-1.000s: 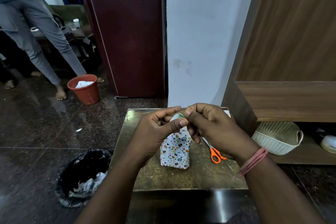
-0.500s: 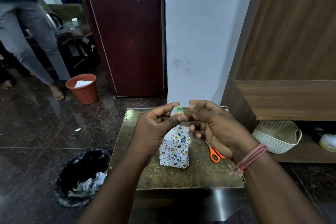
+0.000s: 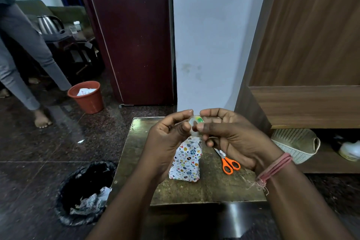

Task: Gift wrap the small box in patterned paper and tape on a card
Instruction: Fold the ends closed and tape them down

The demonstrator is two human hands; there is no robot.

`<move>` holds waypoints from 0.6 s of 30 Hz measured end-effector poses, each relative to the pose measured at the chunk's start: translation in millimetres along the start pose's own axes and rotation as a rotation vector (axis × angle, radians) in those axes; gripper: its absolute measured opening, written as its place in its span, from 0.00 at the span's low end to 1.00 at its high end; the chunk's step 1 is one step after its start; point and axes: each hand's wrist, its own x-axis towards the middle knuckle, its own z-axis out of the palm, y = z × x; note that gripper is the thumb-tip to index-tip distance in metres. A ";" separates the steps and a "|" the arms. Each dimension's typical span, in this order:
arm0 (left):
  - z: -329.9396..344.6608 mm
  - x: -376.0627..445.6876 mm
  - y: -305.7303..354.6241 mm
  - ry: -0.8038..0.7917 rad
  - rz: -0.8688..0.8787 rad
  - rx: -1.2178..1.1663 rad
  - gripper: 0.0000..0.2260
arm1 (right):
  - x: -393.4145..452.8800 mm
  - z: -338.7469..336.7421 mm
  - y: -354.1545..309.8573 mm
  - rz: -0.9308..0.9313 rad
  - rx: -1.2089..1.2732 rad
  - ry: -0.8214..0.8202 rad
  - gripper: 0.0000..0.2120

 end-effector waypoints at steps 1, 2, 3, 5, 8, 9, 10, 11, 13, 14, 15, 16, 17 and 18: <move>2.1 -0.7 1.8 0.019 -0.014 -0.027 0.23 | -0.8 -1.3 -0.8 -0.007 -0.019 -0.010 0.28; 4.6 -1.0 2.3 0.040 -0.027 -0.041 0.21 | -1.1 -1.9 -0.4 -0.015 -0.042 -0.025 0.27; 7.7 -2.1 3.4 0.052 -0.037 -0.054 0.20 | -1.6 -1.5 0.2 -0.021 -0.069 -0.041 0.26; 11.6 -3.0 5.7 0.074 -0.045 -0.072 0.18 | -1.5 -0.1 2.2 -0.024 -0.128 -0.059 0.24; 14.2 -3.9 8.8 0.113 -0.058 -0.091 0.17 | -0.2 2.1 3.5 -0.037 -0.224 -0.057 0.22; 14.7 -4.0 9.1 0.136 -0.066 -0.095 0.16 | 0.2 3.2 4.0 -0.043 -0.246 -0.060 0.21; 15.3 -3.9 8.8 0.154 -0.074 -0.096 0.14 | 0.6 4.4 4.8 -0.049 -0.263 -0.063 0.20; 15.7 -3.8 8.4 0.167 -0.079 -0.093 0.12 | 0.6 5.7 5.4 -0.053 -0.280 -0.061 0.20; 16.5 -4.3 8.6 0.179 -0.086 -0.083 0.08 | 1.0 6.1 7.1 -0.058 -0.302 -0.054 0.19; 16.3 -4.3 8.6 0.183 -0.084 -0.073 0.07 | 1.3 5.6 7.9 -0.059 -0.309 -0.053 0.19; 16.2 -4.4 8.6 0.189 -0.080 -0.062 0.08 | 1.3 4.7 8.0 -0.060 -0.316 -0.053 0.19; 16.1 -4.6 8.6 0.197 -0.074 -0.055 0.08 | 1.8 3.6 8.3 -0.060 -0.325 -0.054 0.20; 16.2 -4.9 8.4 0.206 -0.067 -0.053 0.08 | 2.1 2.6 8.5 -0.059 -0.331 -0.056 0.20; 15.9 -5.0 8.0 0.216 -0.065 -0.052 0.08 | 2.5 1.9 8.6 -0.058 -0.331 -0.058 0.20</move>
